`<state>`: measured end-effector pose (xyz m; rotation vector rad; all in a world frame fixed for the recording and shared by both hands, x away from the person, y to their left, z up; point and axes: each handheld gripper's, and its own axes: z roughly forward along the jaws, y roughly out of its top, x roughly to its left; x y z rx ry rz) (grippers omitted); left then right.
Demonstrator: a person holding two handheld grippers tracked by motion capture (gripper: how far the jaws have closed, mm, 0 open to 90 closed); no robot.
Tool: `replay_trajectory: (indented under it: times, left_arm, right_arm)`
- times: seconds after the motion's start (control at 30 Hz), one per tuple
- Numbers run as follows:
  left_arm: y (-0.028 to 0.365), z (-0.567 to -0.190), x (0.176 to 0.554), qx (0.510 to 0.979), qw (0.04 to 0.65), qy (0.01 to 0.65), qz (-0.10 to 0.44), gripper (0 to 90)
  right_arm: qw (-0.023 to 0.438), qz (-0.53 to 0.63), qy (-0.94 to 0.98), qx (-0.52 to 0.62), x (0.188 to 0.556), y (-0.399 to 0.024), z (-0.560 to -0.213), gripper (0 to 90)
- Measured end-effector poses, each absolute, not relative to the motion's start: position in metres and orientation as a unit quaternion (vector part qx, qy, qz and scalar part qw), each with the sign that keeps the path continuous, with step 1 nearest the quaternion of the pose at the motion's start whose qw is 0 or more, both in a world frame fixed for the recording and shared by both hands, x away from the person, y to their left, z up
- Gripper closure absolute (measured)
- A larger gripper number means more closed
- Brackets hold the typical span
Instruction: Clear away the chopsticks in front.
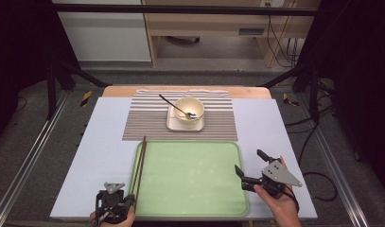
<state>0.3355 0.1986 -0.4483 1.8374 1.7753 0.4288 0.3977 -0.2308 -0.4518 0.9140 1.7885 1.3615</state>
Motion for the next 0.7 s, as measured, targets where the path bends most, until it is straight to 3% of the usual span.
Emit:
replay_trajectory:
  times: [0.7]
  left_arm:
    - [0.2033, -0.4507, 0.3302, 0.684, 0.257, 0.665, 0.155, 86.0]
  right_arm:
    - [0.348, 0.525, 0.692, 0.353, 0.398, -0.2305, -0.4518, 7.5]
